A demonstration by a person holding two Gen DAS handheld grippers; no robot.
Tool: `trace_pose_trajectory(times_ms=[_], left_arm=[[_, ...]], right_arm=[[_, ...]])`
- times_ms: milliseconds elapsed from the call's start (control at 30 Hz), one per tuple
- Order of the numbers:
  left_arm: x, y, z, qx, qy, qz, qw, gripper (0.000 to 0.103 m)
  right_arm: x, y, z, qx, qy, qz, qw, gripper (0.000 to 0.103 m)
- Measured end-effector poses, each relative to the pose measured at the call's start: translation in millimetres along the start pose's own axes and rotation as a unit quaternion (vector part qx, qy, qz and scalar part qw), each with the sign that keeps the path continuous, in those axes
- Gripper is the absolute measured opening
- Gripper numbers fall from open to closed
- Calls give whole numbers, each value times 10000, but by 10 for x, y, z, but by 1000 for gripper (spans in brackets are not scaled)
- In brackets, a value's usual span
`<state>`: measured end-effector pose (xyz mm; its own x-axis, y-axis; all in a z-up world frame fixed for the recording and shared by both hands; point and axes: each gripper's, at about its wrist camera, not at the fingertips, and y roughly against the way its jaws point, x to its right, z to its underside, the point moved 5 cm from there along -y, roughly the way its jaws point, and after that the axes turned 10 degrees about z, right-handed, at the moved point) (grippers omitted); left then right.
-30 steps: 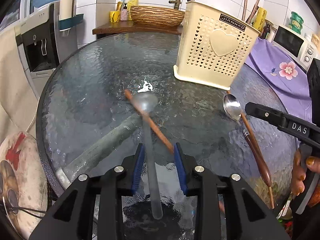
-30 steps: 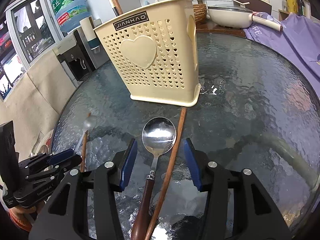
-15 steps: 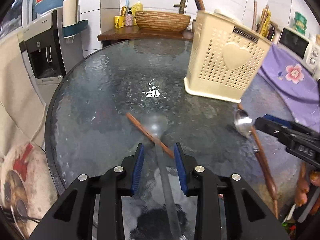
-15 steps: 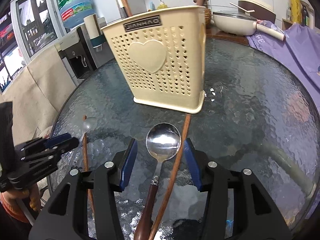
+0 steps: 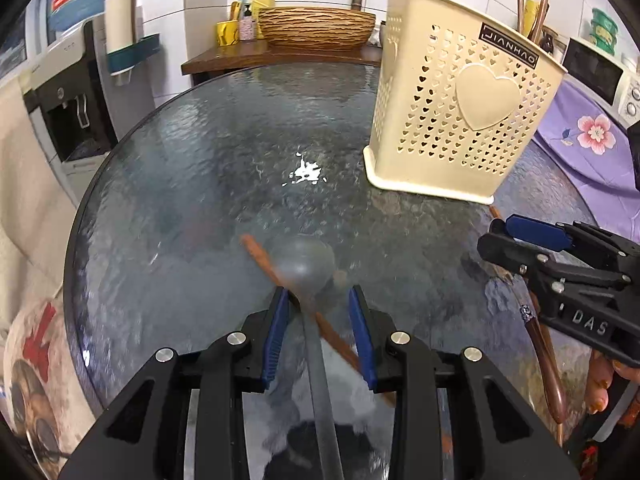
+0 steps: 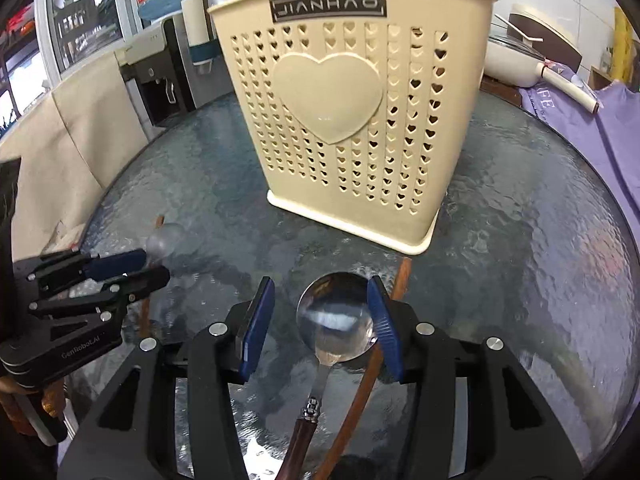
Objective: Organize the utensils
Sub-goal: 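Grasp the clear plastic spoon with the left gripper while the right hovers over the steel spoon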
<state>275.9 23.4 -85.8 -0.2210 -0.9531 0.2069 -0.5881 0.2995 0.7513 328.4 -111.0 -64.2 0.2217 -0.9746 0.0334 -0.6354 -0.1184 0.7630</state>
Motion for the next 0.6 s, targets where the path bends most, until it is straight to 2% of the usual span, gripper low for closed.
trace_pose_trajectory(times_ms=[167,467,600], left_arm=[[85,-117,-96,-53,-238,22,9997,31],[152,-203,-167,-163,-433,-30,9989,31],[202,-220,-163,-157,-498,-50,9986,32]], right_arm=[[-52,-50,44,-108,180,-70,9998,49],[135,28,11,30,-209,-265,9994,49],[111,-46,-11,-104,-181,-288,9994,50]])
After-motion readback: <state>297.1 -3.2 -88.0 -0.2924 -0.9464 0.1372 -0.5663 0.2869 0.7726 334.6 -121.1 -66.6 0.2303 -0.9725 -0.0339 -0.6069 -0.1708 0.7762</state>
